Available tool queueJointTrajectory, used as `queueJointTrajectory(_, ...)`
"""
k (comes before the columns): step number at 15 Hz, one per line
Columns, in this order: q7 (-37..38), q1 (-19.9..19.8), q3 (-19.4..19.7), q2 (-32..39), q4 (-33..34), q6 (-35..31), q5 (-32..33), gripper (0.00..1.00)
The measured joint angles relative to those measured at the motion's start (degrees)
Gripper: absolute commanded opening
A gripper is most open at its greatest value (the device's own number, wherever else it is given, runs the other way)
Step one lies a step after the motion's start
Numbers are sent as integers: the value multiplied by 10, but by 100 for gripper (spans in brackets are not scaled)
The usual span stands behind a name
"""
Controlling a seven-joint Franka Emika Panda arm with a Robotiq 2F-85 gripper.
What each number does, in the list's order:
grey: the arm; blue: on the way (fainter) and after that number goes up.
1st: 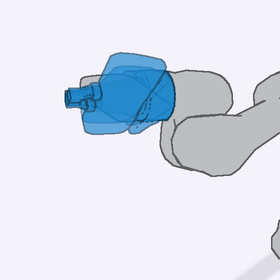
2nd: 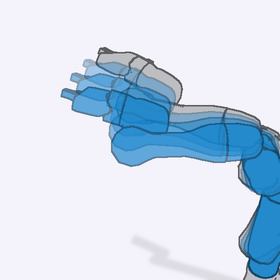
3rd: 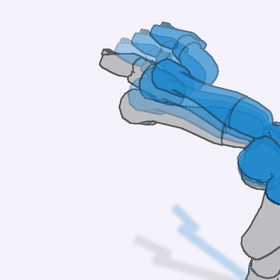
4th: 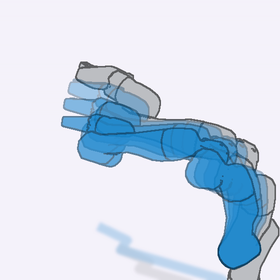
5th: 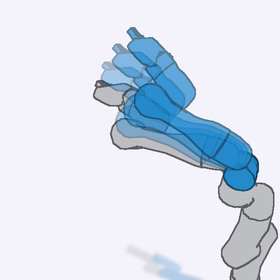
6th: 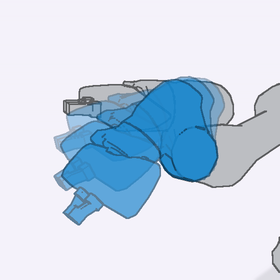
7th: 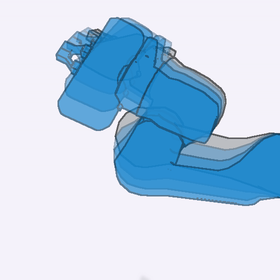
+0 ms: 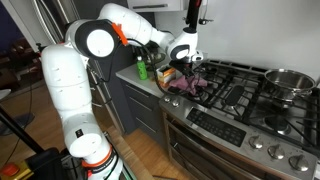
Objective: Pick up the pink cloth and wipe the bottom left cooker on the stove, put the pick cloth black onto the borehole
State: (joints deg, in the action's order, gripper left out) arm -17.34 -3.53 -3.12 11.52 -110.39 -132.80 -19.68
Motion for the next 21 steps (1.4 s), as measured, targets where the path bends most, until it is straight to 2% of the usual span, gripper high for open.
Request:
queueJointTrajectory(3, -5, 1, -3, 12, -1, -56, -25, 4)
queueJointTrajectory(6, -18, 1, -7, 30, -8, -159, -26, 4)
queueJointTrajectory(8, -21, 1, -5, 43, -12, -215, -8, 4)
queueJointTrajectory(10, -10, 1, 4, 50, -14, -232, 41, 4)
queueJointTrajectory(13, 36, 8, 37, 48, -15, -223, 158, 4)
queueJointTrajectory(16, 68, 12, 62, 36, -13, -166, 240, 4)
queueJointTrajectory(19, 59, 11, 55, 15, -9, -77, 238, 4)
queueJointTrajectory(21, 37, 10, 42, 3, -5, -16, 212, 4)
